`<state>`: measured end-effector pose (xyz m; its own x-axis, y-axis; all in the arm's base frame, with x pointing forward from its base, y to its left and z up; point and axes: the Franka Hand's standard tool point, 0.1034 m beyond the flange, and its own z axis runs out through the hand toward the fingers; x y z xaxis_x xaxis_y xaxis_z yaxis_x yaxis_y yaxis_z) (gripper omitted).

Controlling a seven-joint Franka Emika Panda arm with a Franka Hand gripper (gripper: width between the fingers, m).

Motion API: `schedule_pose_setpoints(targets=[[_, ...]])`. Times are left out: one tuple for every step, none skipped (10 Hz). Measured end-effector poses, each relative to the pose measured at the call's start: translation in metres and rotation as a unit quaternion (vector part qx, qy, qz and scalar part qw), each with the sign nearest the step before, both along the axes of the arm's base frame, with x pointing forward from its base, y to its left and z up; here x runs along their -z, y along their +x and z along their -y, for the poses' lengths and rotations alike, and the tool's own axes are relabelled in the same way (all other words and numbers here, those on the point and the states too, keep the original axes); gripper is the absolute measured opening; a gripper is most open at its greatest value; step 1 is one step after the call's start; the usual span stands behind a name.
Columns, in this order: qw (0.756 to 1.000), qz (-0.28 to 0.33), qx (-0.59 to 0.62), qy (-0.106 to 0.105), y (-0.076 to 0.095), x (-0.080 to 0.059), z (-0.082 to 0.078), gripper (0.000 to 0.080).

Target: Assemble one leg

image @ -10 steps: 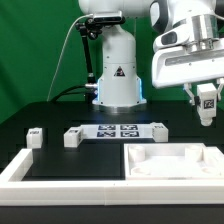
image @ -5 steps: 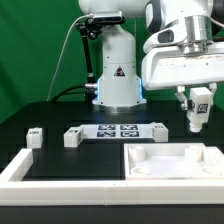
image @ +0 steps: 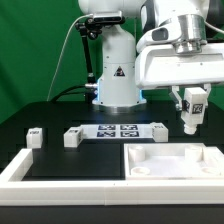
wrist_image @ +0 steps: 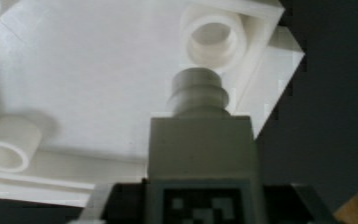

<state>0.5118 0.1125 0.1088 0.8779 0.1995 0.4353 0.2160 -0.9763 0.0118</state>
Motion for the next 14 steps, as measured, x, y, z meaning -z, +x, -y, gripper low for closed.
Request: schedule_pose_setpoints(targets=[[1.000,0.009,0.000,0.000,0.000,0.002,0.000,0.0285],[1.000,0.001,-0.006,-0.001,0.008,0.001,-0.004,0.0285],[1.000,0.006,-0.010,-0.001,0.027,-0.001,-0.005,0.0285],[1.000,0.014,-0.010,0.000,0.043,-0.002,-0.008,0.0285],[1.000,0.019,-0.011,0.002,0.056,-0.001,-0.013,0.0285],[1.000,0.026,-0.012,0.004,0.070,0.001,-0.018,0.0285],[0.999,0.029,-0.011,0.005,0.080,0.008,-0.020,0.0285],[1.000,0.029,-0.011,0.005,0.079,0.009,-0.020,0.0285],[1.000,0.028,-0.011,0.005,0.078,0.009,-0.019,0.0285],[0.999,0.033,-0.010,0.005,0.079,0.009,-0.019,0.0285],[0.998,0.055,-0.008,0.005,0.081,0.009,-0.017,0.0285],[0.998,0.065,-0.010,0.003,0.082,0.009,-0.014,0.0285],[0.996,0.088,-0.011,-0.003,0.085,0.015,-0.007,0.0285],[0.998,0.060,-0.011,-0.005,0.083,0.027,-0.006,0.0285]])
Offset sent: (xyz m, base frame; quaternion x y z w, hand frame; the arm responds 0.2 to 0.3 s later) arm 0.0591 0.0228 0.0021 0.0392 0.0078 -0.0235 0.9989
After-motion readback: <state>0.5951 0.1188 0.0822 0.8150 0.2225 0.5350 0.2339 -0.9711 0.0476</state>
